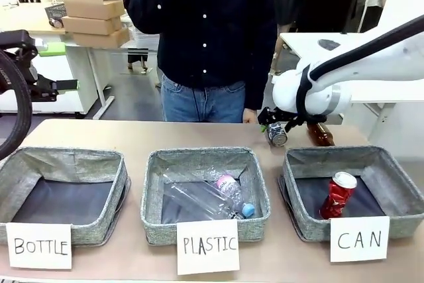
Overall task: Sort the can waste into the basket.
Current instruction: Pick up the can waste from the table and place it in the right Fabric basket.
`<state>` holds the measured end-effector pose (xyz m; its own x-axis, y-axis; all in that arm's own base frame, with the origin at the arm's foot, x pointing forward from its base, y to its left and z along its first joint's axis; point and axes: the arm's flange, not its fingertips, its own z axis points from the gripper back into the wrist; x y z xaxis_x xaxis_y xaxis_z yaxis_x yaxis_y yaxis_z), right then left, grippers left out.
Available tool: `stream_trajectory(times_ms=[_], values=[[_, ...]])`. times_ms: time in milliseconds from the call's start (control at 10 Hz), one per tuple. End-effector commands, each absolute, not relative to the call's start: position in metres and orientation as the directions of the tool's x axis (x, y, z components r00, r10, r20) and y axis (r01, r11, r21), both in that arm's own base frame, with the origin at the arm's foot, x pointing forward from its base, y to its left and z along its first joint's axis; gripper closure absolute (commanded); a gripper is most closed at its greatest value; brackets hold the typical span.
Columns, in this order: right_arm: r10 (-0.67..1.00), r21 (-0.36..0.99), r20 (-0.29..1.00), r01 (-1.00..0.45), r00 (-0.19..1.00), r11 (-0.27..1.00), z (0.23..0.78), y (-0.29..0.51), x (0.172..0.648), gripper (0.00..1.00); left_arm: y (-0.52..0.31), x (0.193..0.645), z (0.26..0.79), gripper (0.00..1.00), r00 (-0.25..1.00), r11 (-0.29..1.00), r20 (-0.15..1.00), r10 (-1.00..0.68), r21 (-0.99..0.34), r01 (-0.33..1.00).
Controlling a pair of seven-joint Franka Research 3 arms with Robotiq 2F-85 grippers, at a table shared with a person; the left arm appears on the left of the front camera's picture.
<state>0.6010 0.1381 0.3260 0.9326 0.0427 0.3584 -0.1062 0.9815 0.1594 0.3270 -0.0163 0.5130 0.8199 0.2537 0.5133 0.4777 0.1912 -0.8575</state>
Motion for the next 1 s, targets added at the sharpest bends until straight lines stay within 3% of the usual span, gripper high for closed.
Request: stream_trajectory(times_ms=[0, 600, 700, 800, 900], values=[[-0.027, 0.121, 0.369, -0.019, 0.929, 0.993, 0.326, 0.138, 0.606, 0.0, -0.017, 0.323, 0.512, 0.0, 0.808, 0.174, 0.529, 0.26, -0.848, 0.5], [-0.062, 0.133, 0.386, 0.011, 0.921, 0.991, 0.304, 0.134, 0.612, 0.0, -0.017, 0.323, 0.512, 0.0, 0.808, 0.174, 0.529, 0.26, -0.848, 0.5], [-0.052, 0.127, 0.395, 0.001, 0.917, 0.992, 0.302, 0.135, 0.612, 0.59, -0.017, 0.323, 0.512, 0.0, 0.808, 0.174, 0.529, 0.26, -0.848, 0.5], [-0.042, 0.128, 0.393, -0.01, 0.919, 0.992, 0.301, 0.137, 0.612, 0.6, -0.017, 0.323, 0.512, 0.0, 0.808, 0.174, 0.529, 0.26, -0.848, 0.5], [-0.036, 0.121, 0.396, -0.013, 0.917, 0.993, 0.3, 0.138, 0.611, 1.0, -0.017, 0.323, 0.512, 0.0, 0.808, 0.174, 0.529, 0.26, -0.848, 0.5]])
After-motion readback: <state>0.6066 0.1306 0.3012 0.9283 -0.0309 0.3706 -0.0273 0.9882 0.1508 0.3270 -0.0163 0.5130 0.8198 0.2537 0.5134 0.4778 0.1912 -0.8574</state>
